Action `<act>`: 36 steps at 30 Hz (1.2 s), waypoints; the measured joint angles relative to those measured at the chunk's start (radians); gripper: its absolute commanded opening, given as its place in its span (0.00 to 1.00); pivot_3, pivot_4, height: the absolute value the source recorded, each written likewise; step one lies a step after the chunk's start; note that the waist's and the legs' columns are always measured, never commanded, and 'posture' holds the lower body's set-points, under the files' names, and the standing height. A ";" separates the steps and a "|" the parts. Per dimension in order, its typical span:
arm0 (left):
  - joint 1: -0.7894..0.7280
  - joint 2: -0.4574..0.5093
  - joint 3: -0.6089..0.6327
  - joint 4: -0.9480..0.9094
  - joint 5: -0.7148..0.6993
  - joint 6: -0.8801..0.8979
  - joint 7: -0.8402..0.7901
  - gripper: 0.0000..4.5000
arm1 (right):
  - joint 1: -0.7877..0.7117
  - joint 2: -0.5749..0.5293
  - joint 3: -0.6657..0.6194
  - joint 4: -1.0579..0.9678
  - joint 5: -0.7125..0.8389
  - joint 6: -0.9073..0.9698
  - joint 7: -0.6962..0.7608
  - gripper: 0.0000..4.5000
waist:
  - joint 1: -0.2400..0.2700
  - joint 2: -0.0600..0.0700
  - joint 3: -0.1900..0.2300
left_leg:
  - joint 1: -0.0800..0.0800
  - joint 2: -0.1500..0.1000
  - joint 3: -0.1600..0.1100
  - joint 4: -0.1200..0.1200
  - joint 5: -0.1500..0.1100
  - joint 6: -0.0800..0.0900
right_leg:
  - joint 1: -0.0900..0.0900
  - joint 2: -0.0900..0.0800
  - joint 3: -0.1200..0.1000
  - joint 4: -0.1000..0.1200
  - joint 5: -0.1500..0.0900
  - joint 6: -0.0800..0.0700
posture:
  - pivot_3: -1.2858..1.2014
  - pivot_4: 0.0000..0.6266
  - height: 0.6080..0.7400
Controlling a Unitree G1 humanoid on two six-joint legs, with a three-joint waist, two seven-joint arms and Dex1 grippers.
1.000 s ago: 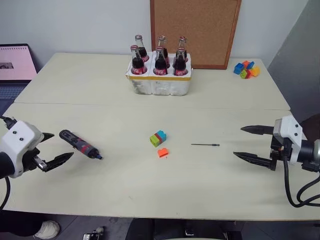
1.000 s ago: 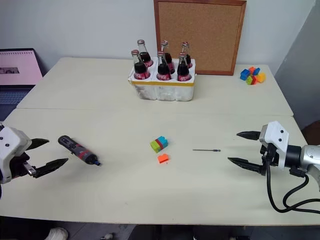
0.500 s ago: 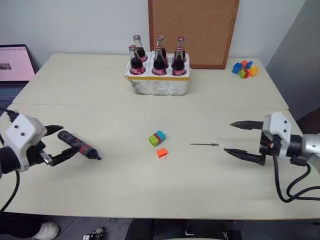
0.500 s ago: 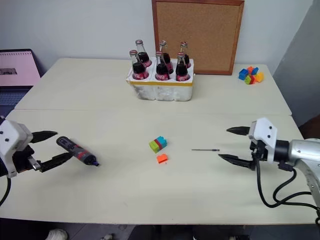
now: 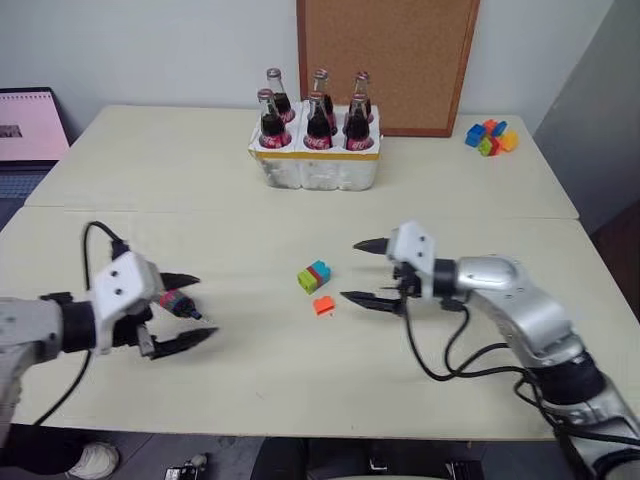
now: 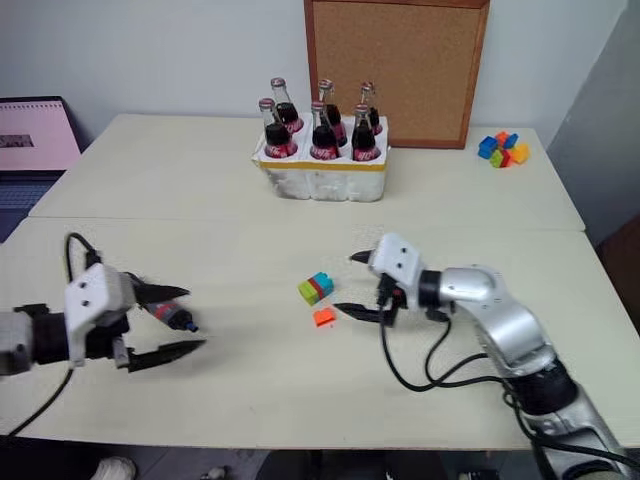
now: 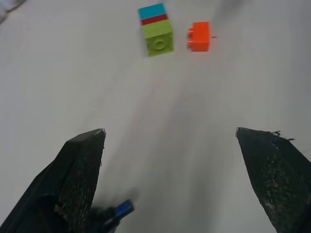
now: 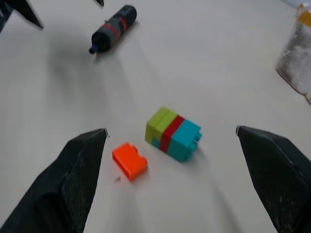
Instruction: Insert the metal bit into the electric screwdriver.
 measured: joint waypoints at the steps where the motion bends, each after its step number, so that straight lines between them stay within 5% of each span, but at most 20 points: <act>1: -0.006 -0.001 -0.010 -0.002 0.000 0.000 0.002 1.00 | -0.013 0.016 0.015 0.028 -0.017 -0.010 -0.003 1.00 | 0.000 0.000 0.000 | 0.000 0.000 0.000 0.000 0.000 0.000 | 0.000 0.000 0.000 0.000 0.000 0.000 | 0.52 0.24 1.00; 10: -0.074 -0.020 -0.091 0.004 0.005 -0.007 0.023 1.00 | -0.124 0.197 0.087 0.312 -0.158 -0.028 -0.082 1.00 | -0.004 0.000 0.000 | 0.001 -0.001 0.000 0.000 0.000 0.000 | 0.000 0.002 -0.001 0.001 0.001 -0.001 | 0.52 0.24 1.00; 28: -0.088 -0.020 -0.114 0.030 0.017 -0.027 0.025 1.00 | -0.150 0.343 0.067 0.419 -0.211 0.102 -0.162 1.00 | -0.015 0.000 0.000 | 0.001 0.000 -0.001 0.000 0.000 0.000 | 0.000 0.002 -0.001 0.001 0.001 -0.001 | 0.52 0.24 1.00; 34: -0.095 -0.021 -0.123 0.036 0.023 -0.040 0.026 1.00 | -0.148 0.353 0.073 0.419 -0.221 0.098 -0.162 0.69 | -0.016 0.000 0.000 | 0.001 0.000 -0.001 0.000 0.000 0.000 | 0.000 0.002 -0.001 0.002 0.001 -0.001 | 0.52 0.24 1.00; 36: -0.102 -0.023 -0.130 0.046 0.025 -0.042 0.026 1.00 | -0.149 0.353 0.073 0.419 -0.223 0.094 -0.162 0.66 | -0.016 0.000 0.000 | 0.001 0.000 -0.001 0.000 0.000 0.000 | 0.000 0.002 -0.001 0.002 0.001 -0.001 | 0.52 0.24 1.00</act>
